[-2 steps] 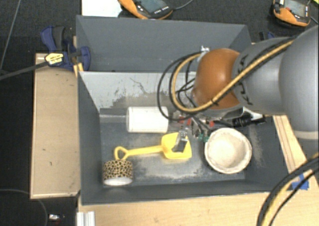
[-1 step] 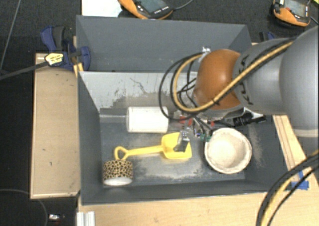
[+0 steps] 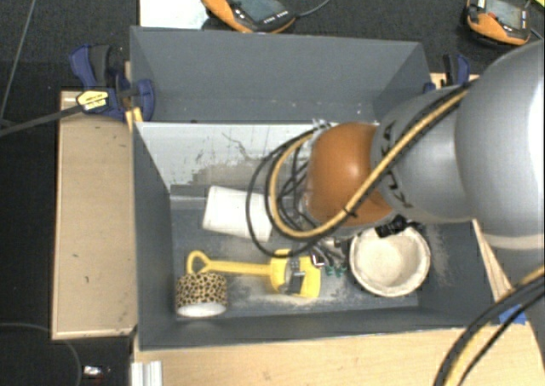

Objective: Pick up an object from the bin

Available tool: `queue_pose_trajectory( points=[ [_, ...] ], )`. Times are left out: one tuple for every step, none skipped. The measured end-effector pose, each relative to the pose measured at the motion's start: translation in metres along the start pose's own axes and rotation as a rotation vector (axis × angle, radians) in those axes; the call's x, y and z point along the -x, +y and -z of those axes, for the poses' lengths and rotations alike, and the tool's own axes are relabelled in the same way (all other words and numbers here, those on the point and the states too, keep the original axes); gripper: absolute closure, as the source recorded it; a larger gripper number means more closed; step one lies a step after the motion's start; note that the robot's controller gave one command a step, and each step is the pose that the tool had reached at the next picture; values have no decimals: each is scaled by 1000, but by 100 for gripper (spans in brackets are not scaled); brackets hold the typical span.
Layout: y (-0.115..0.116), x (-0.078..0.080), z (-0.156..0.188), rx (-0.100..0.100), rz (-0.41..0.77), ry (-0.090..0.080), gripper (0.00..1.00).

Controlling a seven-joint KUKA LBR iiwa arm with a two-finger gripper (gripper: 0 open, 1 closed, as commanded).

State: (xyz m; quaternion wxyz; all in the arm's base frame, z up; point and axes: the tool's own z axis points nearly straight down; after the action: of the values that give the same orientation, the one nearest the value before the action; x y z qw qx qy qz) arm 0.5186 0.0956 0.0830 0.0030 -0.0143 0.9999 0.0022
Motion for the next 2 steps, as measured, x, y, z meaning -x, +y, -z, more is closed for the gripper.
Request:
queue_pose_trajectory(
  points=[
    [-7, 23, 6, -5, -105, -10, 0],
    [-52, -17, -12, -3, -33, -2, 0]
  ],
)
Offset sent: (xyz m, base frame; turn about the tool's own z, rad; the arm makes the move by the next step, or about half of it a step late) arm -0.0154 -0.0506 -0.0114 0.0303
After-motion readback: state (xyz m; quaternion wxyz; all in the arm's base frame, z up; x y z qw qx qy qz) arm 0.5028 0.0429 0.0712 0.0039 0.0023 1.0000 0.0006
